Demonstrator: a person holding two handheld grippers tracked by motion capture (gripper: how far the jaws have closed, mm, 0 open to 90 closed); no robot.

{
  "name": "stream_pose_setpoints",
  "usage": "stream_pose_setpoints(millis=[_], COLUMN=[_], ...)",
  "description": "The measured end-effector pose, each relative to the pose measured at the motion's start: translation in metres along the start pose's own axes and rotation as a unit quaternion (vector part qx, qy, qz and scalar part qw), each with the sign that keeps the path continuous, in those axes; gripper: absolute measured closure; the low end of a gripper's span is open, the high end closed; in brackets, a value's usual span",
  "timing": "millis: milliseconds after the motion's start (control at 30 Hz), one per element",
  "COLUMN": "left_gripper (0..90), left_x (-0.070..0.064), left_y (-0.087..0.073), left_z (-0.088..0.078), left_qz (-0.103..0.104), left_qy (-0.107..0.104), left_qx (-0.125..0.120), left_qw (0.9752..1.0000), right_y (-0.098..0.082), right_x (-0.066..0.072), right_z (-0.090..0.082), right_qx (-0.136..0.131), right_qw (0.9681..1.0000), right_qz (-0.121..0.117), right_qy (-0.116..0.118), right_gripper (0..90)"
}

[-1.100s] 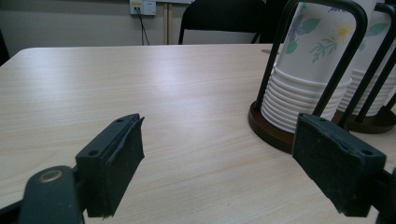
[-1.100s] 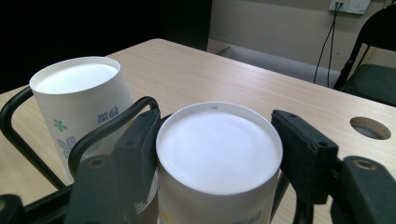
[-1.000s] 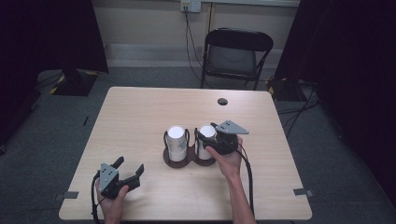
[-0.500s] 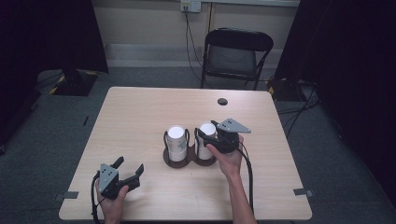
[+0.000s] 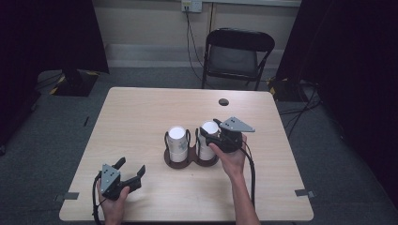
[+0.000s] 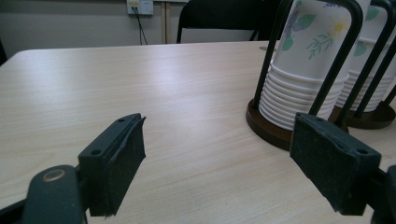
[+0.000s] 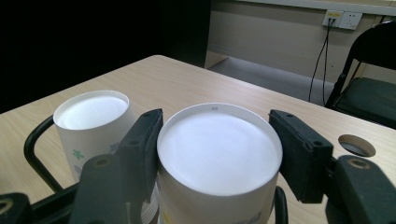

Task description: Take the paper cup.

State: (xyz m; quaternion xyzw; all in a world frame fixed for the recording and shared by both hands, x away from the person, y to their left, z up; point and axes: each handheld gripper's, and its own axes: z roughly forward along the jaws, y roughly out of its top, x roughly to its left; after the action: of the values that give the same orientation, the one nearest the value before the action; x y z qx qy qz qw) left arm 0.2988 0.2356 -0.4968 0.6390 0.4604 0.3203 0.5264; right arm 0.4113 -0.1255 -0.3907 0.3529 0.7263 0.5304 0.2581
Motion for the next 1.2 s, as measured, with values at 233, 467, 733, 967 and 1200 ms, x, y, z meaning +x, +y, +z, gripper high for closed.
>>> stream_pose_setpoints(millis=[233, 467, 733, 967, 1200], left_gripper=[21.1, 22.0, 21.9, 19.7, 19.1], left_x=[-0.001, 0.001, 0.001, 0.002, 0.001], left_y=[0.000, 0.000, 0.000, 0.000, 0.000], left_z=[0.000, 0.000, -0.001, 0.000, 0.001], left_qz=[0.006, 0.000, 0.002, -0.006, 0.002], left_qy=[-0.005, -0.014, -0.021, -0.019, -0.017], left_qx=[-0.001, -0.002, -0.003, -0.002, 0.004], left_qw=[1.0000, 0.9999, 0.9998, 0.9998, 0.9998], right_y=[0.003, 0.006, 0.015, 0.021, 0.025], right_x=[-0.002, -0.004, -0.004, -0.005, -0.004], right_z=[-0.002, -0.006, -0.009, -0.011, -0.012], right_qx=[-0.010, -0.018, -0.029, -0.033, -0.034], right_qw=[0.9999, 0.9996, 0.9994, 0.9992, 0.9992], right_qz=[0.011, 0.020, 0.015, 0.019, 0.015], right_qy=[0.002, 0.006, 0.009, 0.009, 0.010], right_gripper=[37.2, 37.2, 37.3, 37.3, 37.4])
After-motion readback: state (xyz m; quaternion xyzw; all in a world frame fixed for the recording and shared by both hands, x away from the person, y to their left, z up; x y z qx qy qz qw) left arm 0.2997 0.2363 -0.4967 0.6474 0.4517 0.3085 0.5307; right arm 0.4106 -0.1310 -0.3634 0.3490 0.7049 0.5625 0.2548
